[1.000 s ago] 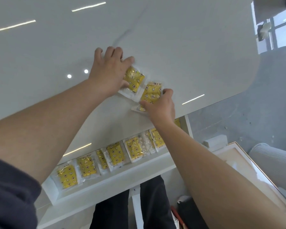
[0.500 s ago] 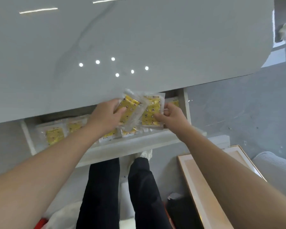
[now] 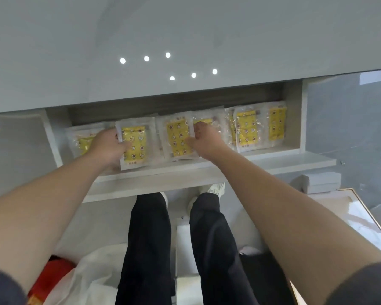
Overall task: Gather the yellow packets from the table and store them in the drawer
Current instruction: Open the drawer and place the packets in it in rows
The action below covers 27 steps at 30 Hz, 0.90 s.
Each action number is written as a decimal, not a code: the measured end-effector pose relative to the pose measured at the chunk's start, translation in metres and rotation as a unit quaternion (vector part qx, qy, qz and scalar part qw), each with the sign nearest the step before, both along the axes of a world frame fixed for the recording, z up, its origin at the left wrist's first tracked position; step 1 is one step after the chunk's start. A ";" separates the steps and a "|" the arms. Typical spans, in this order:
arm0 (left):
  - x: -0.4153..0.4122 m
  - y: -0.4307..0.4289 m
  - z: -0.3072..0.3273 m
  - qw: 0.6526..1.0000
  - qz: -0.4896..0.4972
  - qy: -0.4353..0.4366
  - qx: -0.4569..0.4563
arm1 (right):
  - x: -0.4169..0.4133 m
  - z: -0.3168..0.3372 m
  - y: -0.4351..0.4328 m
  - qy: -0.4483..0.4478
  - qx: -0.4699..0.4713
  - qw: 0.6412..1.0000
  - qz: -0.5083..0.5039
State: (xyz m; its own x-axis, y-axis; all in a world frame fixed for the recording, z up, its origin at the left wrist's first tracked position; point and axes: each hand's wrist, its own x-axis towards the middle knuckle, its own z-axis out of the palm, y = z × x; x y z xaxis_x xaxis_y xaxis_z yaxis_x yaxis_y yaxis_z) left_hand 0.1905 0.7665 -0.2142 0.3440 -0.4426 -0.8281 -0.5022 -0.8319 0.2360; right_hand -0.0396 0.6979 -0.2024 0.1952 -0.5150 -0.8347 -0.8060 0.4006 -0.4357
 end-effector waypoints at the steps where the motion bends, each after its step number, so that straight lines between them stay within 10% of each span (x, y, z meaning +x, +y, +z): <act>1: 0.007 0.003 -0.004 1.000 -0.013 -0.005 0.012 | 0.004 -0.006 0.002 0.024 -0.006 0.999 0.028; 11: 0.038 0.008 0.000 0.973 -0.164 -0.135 0.087 | 0.022 0.007 -0.006 0.276 -0.061 0.908 0.309; 16: 0.029 -0.003 0.006 0.926 -0.313 -0.212 -0.026 | 0.047 0.001 -0.013 0.152 -0.238 0.897 0.341; 27: 0.015 -0.019 -0.022 0.914 -0.385 -0.090 -0.087 | 0.089 -0.029 -0.013 0.113 -0.208 0.877 0.419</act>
State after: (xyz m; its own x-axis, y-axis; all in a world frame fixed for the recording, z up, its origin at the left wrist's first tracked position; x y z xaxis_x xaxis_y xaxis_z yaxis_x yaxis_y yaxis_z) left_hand 0.2054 0.7480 -0.2361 -0.0012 -0.7306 -0.6828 -0.9673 -0.1723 0.1861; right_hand 0.0499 0.6852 -0.2318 0.5037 -0.5392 -0.6749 -0.8265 -0.5282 -0.1949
